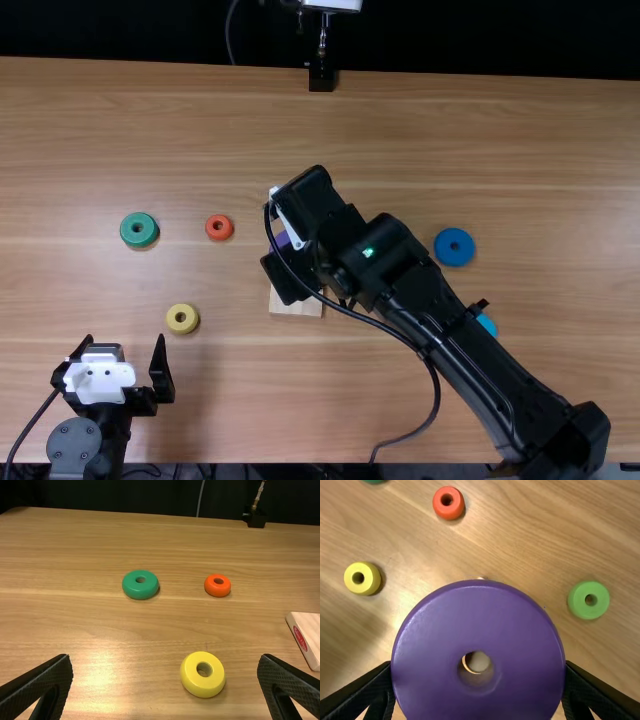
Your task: Build the Hanoi tower: stack the rings onto the peg from bottom to top in this color order: purple, dark blue, light blue, dark green, light green, yellow, orange.
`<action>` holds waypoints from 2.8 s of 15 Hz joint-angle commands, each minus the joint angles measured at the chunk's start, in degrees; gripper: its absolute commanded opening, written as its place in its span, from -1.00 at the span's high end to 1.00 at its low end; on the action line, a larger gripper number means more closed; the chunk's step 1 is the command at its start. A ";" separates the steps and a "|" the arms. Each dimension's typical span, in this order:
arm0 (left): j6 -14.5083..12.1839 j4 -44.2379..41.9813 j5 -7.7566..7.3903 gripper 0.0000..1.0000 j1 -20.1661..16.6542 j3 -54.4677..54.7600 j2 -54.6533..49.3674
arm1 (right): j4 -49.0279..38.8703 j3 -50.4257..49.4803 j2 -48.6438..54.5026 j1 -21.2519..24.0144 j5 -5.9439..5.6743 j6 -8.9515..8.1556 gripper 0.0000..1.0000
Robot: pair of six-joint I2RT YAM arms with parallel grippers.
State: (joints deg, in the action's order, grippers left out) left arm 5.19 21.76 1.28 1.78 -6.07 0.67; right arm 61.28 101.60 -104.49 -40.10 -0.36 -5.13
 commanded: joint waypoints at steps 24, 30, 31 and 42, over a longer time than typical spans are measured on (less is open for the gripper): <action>-0.34 4.71 0.09 -1.00 -0.29 6.07 -0.67 | 2.38 7.29 -0.10 12.24 -0.90 -0.89 -1.00; -0.34 4.71 0.09 -1.00 -0.29 6.07 -0.67 | 2.38 2.46 -0.10 23.05 -0.59 -0.15 -1.00; -0.34 4.71 0.09 -1.00 -0.29 6.07 -0.67 | 1.96 0.70 -0.10 24.63 -0.59 -0.04 -1.00; -0.34 4.71 0.09 -1.00 -0.20 6.07 -0.67 | -20.82 -18.63 -2.30 37.37 -0.90 4.60 -1.00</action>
State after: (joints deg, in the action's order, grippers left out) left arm 5.19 21.74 1.28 1.78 -6.07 0.67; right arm 40.51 84.60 -105.10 -3.33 -1.06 -2.35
